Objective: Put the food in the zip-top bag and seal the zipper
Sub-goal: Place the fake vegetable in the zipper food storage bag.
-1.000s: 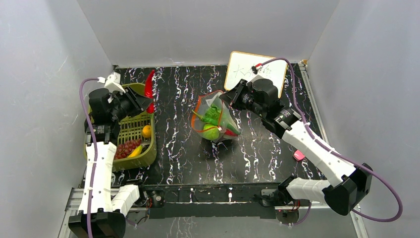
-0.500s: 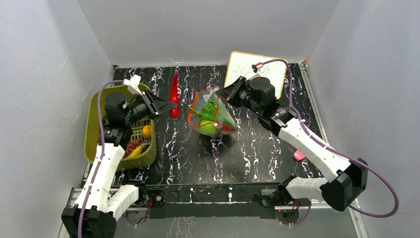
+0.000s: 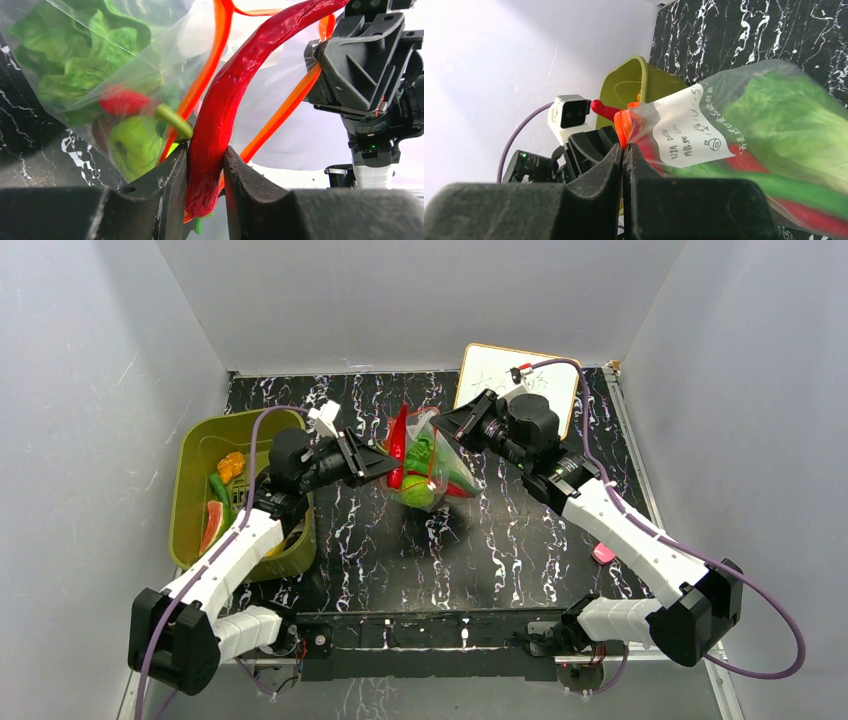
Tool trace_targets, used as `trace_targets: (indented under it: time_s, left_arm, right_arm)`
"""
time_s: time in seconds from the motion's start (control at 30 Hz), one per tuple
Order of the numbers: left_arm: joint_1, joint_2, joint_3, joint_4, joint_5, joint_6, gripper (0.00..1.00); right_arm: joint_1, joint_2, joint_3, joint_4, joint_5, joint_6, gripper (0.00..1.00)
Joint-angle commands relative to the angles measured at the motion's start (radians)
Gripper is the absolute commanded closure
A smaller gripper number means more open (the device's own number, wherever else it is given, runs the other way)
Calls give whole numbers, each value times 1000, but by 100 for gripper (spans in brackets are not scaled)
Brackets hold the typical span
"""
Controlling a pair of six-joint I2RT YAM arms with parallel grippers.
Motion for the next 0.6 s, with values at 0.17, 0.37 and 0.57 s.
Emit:
trace_targets:
  time_s: [0.17, 0.37, 0.57]
  left_arm:
    - [-125, 69, 59, -39, -120, 25, 100]
    - [-204, 91, 27, -15, -180, 23, 100]
    - [-220, 138, 89, -86, -189, 61, 81]
  right_arm:
    - [0, -60, -32, 157, -46, 49, 100]
    - [0, -55, -43, 189, -40, 58, 100]
    - [0, -52, -46, 186, -65, 54, 100]
